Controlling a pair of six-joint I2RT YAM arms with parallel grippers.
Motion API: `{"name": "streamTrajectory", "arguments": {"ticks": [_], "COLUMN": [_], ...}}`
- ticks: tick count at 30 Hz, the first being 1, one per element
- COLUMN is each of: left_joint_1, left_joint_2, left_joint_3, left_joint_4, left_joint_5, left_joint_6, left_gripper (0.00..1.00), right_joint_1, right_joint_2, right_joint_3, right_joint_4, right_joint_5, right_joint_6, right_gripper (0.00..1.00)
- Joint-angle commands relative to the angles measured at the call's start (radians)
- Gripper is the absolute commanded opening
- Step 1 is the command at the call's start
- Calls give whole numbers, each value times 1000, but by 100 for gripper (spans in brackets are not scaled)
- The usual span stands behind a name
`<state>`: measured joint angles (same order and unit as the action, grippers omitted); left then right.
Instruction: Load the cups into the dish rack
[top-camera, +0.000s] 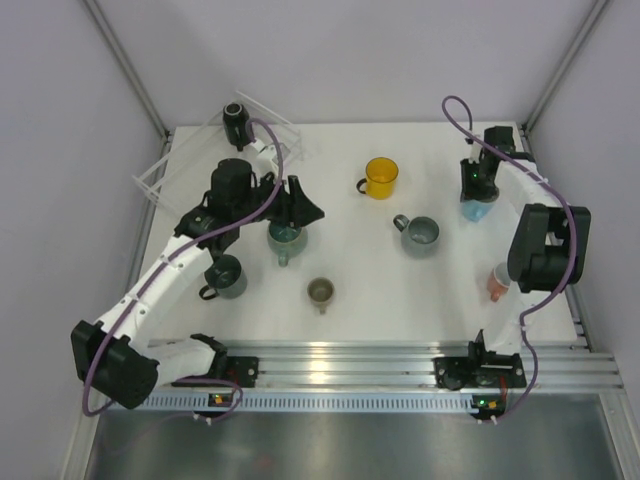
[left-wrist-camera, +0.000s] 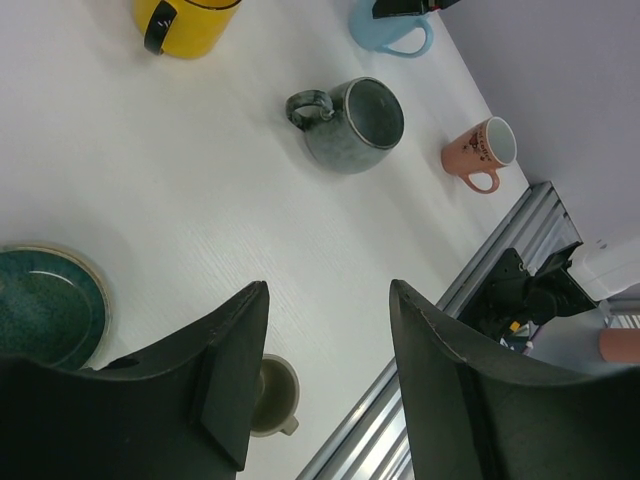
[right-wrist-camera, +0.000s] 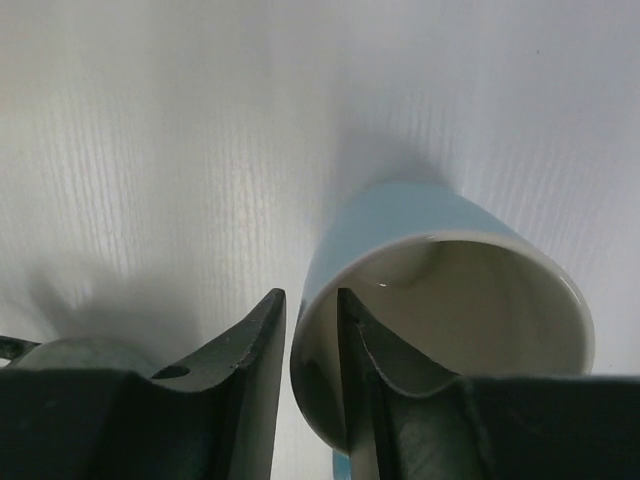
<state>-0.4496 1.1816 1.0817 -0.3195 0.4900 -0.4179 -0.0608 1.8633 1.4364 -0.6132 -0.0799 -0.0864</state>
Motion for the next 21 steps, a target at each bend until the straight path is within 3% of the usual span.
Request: {"name": "streamTrajectory", "arguments": {"ticks": [1,6,7,15,21], "left_joint_1": [-3,-3,-3,-3,-3], "left_joint_2": [-36,-43,-46,-68,-60], "left_joint_3": [-3,-5,-5,6,21], "left_joint_4": [20,22,22,33,106], "left_joint_5": [12,21,19,19,85], "left_joint_6": [-5,-13,-16,-58,-148], "left_gripper": [57,56,56,56,58], "right_joint_1": [6,6,6,6,6], "right_joint_2": [10,-1,-6,-133,-343], "right_joint_3": [51,58,61,38,-13], "right_joint_4": [16,12,7,53,148], "right_joint_5": [-32,-29,-29,-99,-184], "right_joint_6": [5,20,28,126,229], "right_gripper": [23,7,1,0,0]}}
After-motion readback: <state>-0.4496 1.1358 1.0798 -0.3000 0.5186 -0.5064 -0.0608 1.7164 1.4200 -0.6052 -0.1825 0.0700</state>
